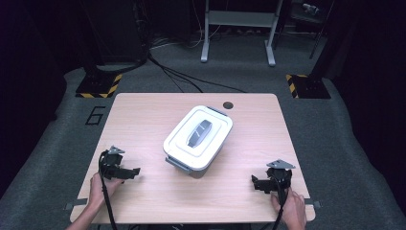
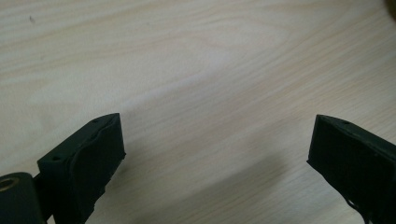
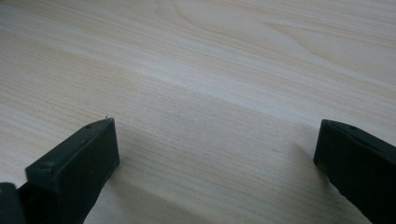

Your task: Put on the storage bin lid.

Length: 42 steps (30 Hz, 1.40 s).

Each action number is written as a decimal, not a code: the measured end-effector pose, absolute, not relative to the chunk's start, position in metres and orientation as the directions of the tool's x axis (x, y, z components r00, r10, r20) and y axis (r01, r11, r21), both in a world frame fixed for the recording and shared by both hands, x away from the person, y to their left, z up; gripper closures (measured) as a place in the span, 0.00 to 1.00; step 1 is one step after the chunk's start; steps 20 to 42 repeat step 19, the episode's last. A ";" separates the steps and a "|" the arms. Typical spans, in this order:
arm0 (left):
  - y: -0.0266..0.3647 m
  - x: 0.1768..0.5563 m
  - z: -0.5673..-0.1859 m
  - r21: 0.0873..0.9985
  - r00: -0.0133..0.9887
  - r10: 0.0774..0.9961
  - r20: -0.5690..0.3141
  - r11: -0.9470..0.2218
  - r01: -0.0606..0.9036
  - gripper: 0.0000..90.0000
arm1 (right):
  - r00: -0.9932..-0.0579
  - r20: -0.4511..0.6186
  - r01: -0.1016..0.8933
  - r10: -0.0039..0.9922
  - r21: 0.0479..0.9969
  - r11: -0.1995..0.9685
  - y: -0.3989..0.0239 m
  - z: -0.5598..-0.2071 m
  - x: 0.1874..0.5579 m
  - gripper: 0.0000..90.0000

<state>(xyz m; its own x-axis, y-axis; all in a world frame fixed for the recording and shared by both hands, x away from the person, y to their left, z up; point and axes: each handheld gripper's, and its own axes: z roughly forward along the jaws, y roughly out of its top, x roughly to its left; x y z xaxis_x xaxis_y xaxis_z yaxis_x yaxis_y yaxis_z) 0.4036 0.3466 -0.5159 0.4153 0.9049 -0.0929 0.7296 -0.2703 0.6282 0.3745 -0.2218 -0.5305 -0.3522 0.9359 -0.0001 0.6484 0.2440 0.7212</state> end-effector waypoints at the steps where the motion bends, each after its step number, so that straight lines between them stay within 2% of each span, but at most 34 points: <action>1: 0.349 0.401 -0.520 0.644 0.409 0.910 -0.064 -0.276 0.714 0.02 | -0.352 0.000 0.649 0.936 0.721 0.244 -0.222 -0.530 0.374 0.00; 4: 0.352 0.399 -0.523 0.664 0.407 0.911 -0.060 -0.268 0.698 0.02 | -0.352 0.000 0.649 0.936 0.720 0.244 -0.222 -0.530 0.374 0.00; 5: 0.353 0.398 -0.527 0.686 0.407 0.913 -0.010 -0.289 0.667 0.02 | -0.353 0.003 0.649 0.936 0.721 0.243 -0.222 -0.530 0.374 0.00; 7: 0.354 0.395 -0.531 0.714 0.415 0.910 -0.001 -0.290 0.637 0.00 | -0.352 0.000 0.649 0.936 0.720 0.244 -0.222 -0.530 0.374 0.00; 42: 0.355 0.395 -0.531 0.716 0.420 0.908 -0.006 -0.289 0.636 0.00 | -0.355 0.005 0.648 0.935 0.722 0.242 -0.222 -0.530 0.375 0.00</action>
